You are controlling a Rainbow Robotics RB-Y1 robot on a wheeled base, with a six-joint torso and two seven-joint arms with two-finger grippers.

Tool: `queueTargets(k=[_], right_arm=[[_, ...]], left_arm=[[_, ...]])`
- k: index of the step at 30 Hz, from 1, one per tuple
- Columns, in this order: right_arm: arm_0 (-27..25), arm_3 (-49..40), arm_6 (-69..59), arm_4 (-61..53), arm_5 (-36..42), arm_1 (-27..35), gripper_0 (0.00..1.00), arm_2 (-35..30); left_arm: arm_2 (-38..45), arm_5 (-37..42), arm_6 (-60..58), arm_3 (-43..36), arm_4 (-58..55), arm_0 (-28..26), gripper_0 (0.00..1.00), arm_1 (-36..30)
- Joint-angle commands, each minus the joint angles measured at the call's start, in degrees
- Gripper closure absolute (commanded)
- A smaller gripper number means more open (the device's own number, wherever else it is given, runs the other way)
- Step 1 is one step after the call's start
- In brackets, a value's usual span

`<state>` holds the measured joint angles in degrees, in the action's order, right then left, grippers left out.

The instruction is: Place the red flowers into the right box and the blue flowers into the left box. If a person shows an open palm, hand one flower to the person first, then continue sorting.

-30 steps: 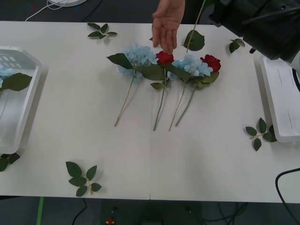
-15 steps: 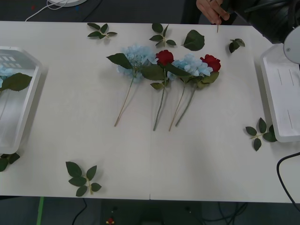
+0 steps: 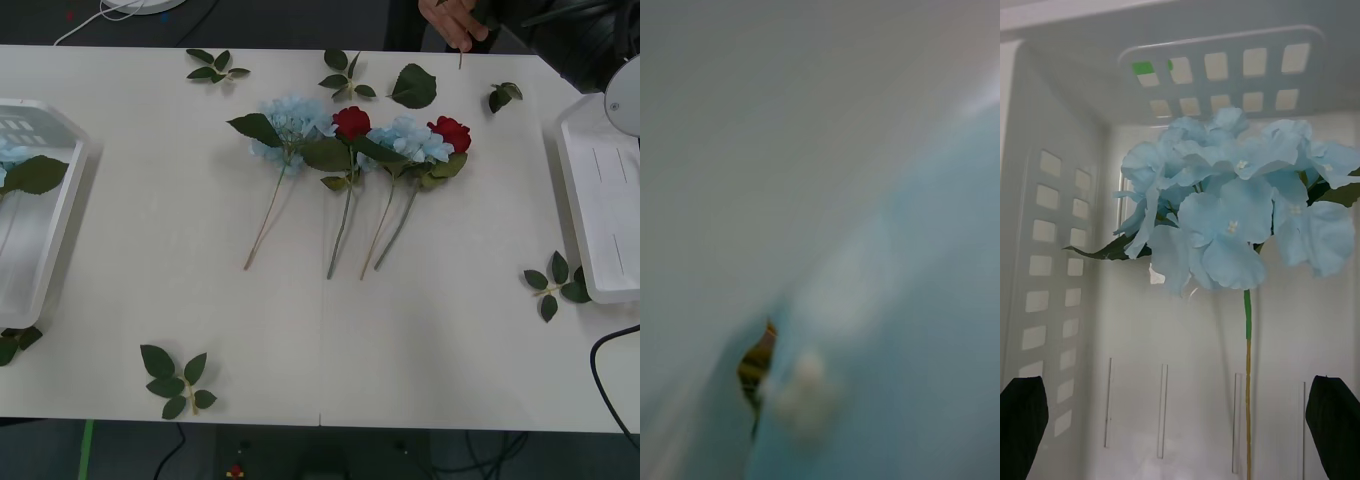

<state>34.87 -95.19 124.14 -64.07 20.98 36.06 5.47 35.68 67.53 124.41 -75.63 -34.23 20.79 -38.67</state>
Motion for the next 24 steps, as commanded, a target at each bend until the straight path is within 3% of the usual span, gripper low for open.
queueTargets(k=[1, 15, 24], right_arm=[[2.49, -0.35, 0.57, -1.23, -0.77, -0.90, 0.00, -0.37], [1.96, -0.17, -0.66, -5.63, 2.75, -0.20, 0.00, -0.37], [-3.58, -0.17, -5.40, -15.56, 19.71, 7.36, 0.00, -4.33]], left_arm=[[-0.52, -0.82, 5.75, -0.66, 0.39, -1.01, 0.00, -3.08], [-0.52, -0.82, 5.75, -0.66, 0.39, -1.01, 0.00, -3.08], [-0.52, -0.82, 5.75, -0.66, 0.39, -1.01, 0.00, -3.08]])
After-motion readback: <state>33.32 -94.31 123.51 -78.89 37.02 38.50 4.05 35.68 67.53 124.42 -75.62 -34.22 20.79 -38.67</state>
